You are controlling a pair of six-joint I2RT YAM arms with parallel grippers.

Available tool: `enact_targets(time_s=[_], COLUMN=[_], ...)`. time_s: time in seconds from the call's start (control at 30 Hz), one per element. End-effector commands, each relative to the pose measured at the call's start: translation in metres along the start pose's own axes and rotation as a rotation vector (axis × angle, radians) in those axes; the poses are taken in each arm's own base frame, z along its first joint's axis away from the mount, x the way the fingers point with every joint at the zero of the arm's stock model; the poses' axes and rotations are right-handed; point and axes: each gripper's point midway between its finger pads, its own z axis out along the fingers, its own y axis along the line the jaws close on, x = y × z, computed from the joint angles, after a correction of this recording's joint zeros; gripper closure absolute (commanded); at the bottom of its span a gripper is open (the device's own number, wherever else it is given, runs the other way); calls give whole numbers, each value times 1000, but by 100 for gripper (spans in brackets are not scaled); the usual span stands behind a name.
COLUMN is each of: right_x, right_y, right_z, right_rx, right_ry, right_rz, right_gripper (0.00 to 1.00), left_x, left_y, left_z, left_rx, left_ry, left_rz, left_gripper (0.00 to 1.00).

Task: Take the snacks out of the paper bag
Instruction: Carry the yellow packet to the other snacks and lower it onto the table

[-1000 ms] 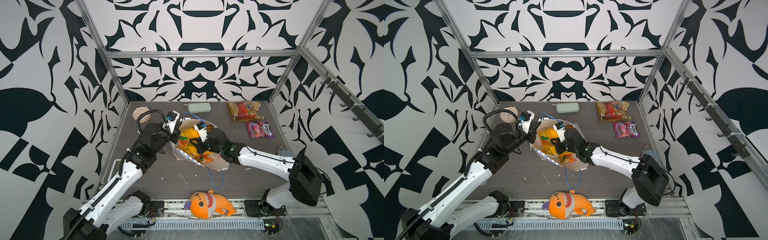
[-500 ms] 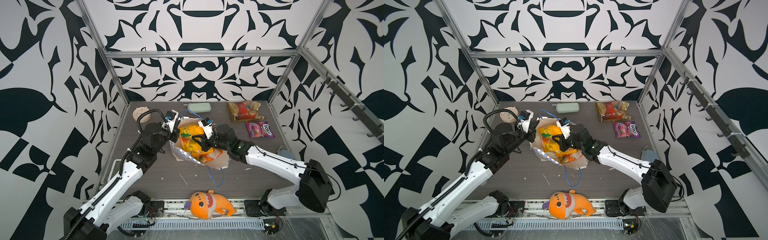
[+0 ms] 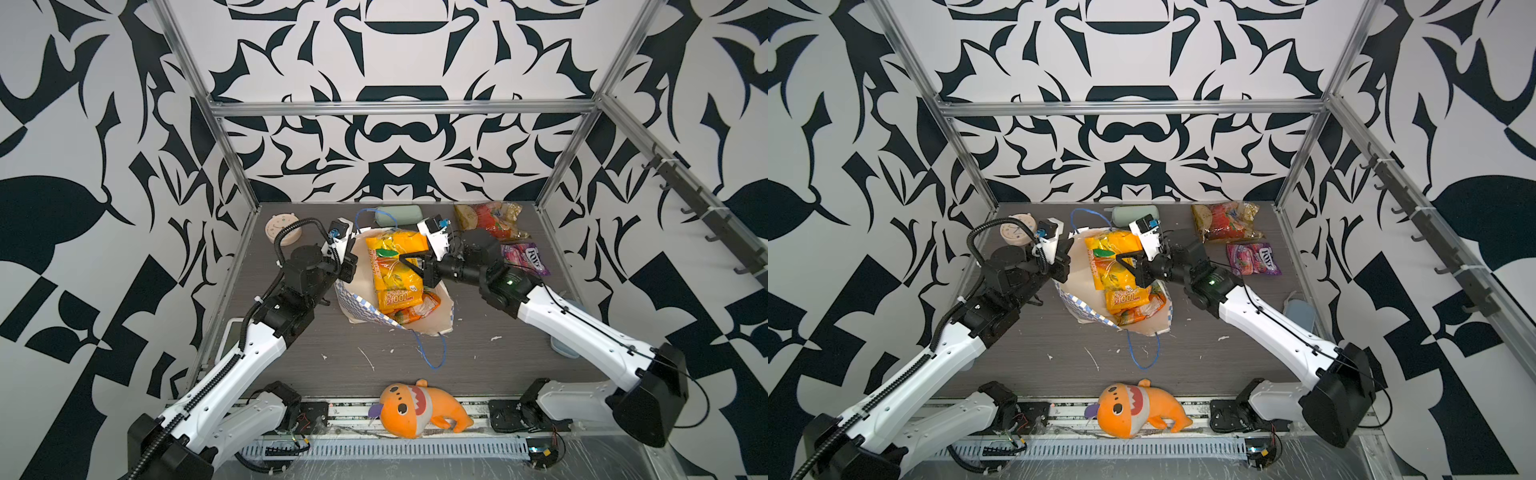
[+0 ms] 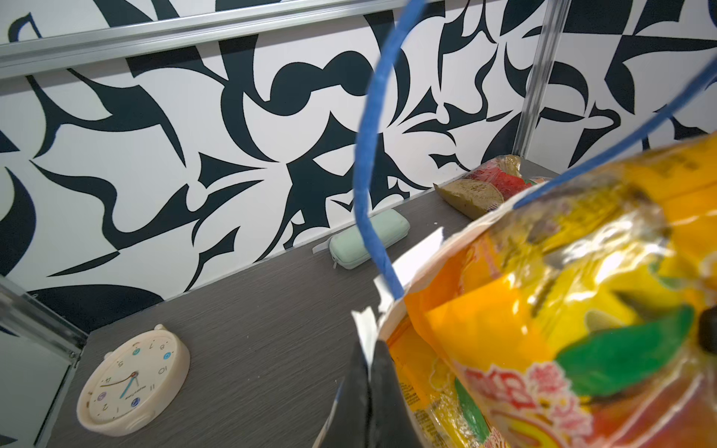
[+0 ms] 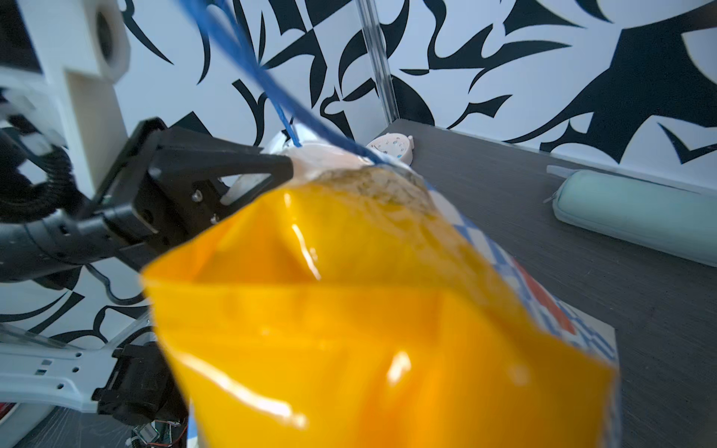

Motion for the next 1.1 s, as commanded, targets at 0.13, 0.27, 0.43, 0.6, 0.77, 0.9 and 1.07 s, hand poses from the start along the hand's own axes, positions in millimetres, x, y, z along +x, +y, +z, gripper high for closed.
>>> enact_targets(time_s=[0.13, 0.27, 0.43, 0.6, 0.77, 0.9, 1.07], right_x=[-105, -120, -127, -117, -111, -92, -55], right_y=[41, 42, 45, 16, -37, -94, -159], right_z=[-66, -88, -107, -119, -152, -159, -142], right_rx=[-99, -104, -134, 50, 336, 529, 489], right_ry=[-291, -322, -296, -279, -317, -210, -82], right_rz=[-116, -124, -110, -97, -68, 19, 247], right_gripper=[100, 100, 100, 100, 100, 100, 100], left_x=[-26, -28, -27, -26, -24, -25, -23], left_y=[9, 8, 15, 17, 17, 15, 14], left_z=[-3, -1, 1, 1, 2, 2, 1], left_rx=[-41, -40, -80, -93, -93, -84, -75], left_ry=[-107, -102, -96, -103, -99, -104, -105], left_rz=[-21, -20, -19, -22, -21, -20, -26], left_gripper=[100, 100, 100, 100, 100, 100, 100])
